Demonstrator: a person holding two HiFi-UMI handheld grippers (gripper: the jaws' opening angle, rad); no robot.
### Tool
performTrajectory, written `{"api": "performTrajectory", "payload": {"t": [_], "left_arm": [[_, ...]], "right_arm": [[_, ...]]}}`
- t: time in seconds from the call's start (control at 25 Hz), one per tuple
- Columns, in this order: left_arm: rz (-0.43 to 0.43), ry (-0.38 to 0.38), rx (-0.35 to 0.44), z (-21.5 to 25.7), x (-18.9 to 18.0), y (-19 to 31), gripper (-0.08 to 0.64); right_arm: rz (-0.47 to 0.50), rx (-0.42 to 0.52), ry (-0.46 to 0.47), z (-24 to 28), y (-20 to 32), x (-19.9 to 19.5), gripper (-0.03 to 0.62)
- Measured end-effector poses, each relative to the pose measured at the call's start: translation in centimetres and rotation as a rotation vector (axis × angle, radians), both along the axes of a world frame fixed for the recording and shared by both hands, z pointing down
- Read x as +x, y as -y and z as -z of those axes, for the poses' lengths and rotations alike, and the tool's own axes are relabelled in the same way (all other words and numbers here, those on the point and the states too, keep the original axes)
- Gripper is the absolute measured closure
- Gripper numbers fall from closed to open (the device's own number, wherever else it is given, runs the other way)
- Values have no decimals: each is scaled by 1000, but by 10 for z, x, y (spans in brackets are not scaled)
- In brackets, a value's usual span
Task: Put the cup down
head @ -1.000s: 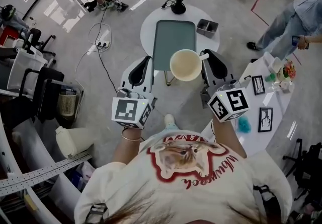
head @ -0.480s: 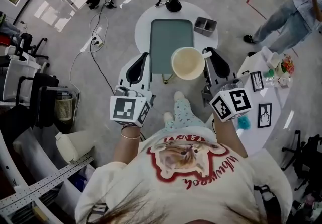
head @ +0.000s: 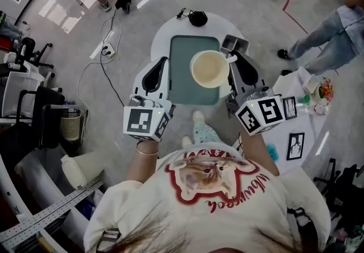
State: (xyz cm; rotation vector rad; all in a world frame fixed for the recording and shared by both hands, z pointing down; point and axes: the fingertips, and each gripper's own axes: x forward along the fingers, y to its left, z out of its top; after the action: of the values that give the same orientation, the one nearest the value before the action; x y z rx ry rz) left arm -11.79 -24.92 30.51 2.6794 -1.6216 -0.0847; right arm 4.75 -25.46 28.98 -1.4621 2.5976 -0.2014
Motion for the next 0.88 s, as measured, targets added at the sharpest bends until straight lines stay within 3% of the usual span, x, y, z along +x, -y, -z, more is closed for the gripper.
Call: {"api": "performTrajectory", "payload": {"t": [0.44,0.88], "left_arm": [[47,-4,18,0,17,75,546],[17,-27,-6,-5,7,101,546]], "right_arm": [[57,-9,-13,-5,85,12,543],[34,-53,0,-16,105,-1,543]]}}
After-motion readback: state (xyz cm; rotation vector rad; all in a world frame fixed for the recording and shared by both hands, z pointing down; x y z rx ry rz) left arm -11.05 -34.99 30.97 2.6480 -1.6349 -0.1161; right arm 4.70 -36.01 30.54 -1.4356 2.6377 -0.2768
